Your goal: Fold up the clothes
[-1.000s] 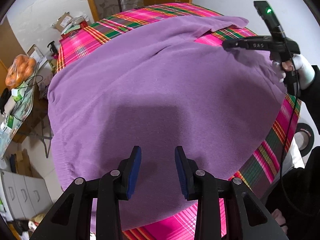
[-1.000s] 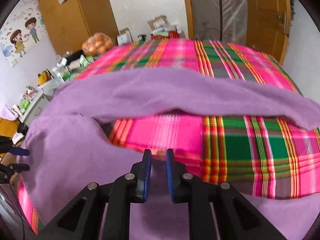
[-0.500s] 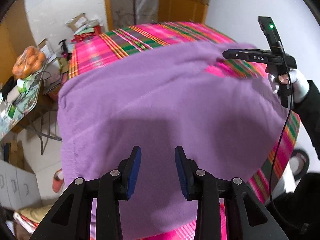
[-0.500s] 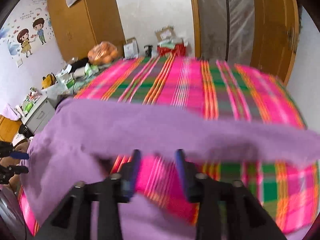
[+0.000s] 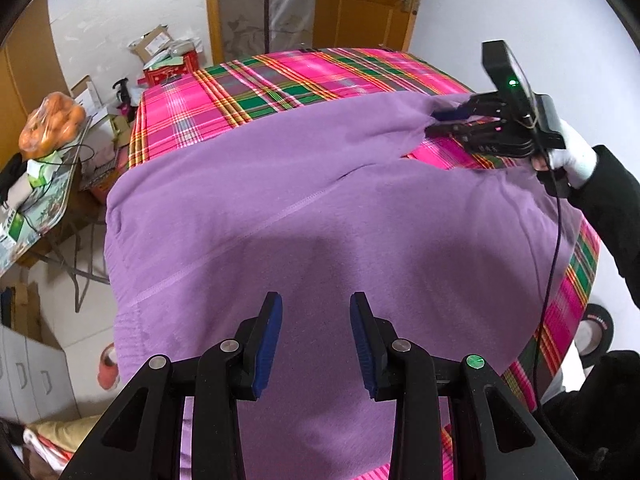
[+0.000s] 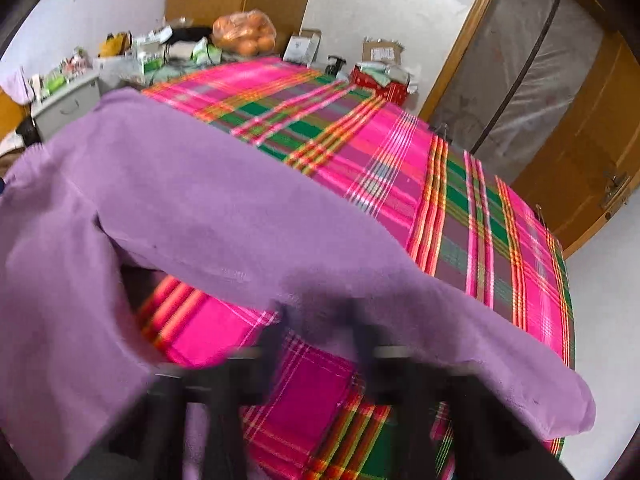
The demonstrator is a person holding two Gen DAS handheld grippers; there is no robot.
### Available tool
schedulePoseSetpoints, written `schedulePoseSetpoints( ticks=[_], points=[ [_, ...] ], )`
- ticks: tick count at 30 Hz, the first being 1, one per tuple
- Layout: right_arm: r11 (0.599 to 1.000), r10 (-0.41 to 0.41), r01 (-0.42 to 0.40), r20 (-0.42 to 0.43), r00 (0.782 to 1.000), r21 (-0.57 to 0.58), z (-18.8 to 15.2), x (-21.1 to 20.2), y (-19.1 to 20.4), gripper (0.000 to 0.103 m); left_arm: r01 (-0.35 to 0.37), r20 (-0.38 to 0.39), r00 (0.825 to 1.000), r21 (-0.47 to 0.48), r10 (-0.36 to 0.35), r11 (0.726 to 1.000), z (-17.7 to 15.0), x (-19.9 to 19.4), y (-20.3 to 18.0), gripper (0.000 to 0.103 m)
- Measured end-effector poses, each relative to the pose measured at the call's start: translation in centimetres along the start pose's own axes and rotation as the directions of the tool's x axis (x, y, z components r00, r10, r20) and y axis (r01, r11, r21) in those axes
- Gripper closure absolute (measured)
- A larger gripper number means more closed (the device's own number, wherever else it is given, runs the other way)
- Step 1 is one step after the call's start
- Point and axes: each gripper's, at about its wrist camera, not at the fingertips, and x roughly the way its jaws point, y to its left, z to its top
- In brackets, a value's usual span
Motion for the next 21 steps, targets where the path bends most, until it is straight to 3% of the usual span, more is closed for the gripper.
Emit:
schedulePoseSetpoints(
  ticks=[8, 13, 17, 19, 21],
  points=[
    [0.996, 0.089, -0.088, 0.028, 0.996, -0.022, -2.4, -4.2, 2.2, 0.098, -0.003, -0.001, 1.000, -0.027, 0.003, 1.000, 0.1, 0.1, 0.6, 0.066],
    [0.980, 0.194, -0.197, -0.080, 0.978, -0.031, -4.3, -3.7, 3.1, 0.092, 0.000, -0.002, 1.000, -0.012, 0.000, 1.000, 0.1, 0.1, 0.3, 0.066],
    [0.965, 0.261, -0.261, 0.004, 0.965, 0.018, -2.8, -5.3, 1.3, 0.090, -0.002, 0.001, 1.000, -0.015, 0.002, 1.000, 0.2, 0.1, 0.4, 0.066],
    [0.972, 0.230, -0.233, 0.067, 0.971, 0.039, -1.6, -5.8, -0.1, 0.090, -0.004, 0.000, 1.000, -0.015, 0.004, 1.000, 0.2, 0.1, 0.3, 0.066],
    [0.981, 0.171, -0.180, 0.119, 0.978, 0.068, -0.2, -5.7, -1.6, 0.080, -0.005, 0.001, 1.000, -0.014, 0.005, 1.000, 0.2, 0.0, 0.3, 0.066]
  ],
)
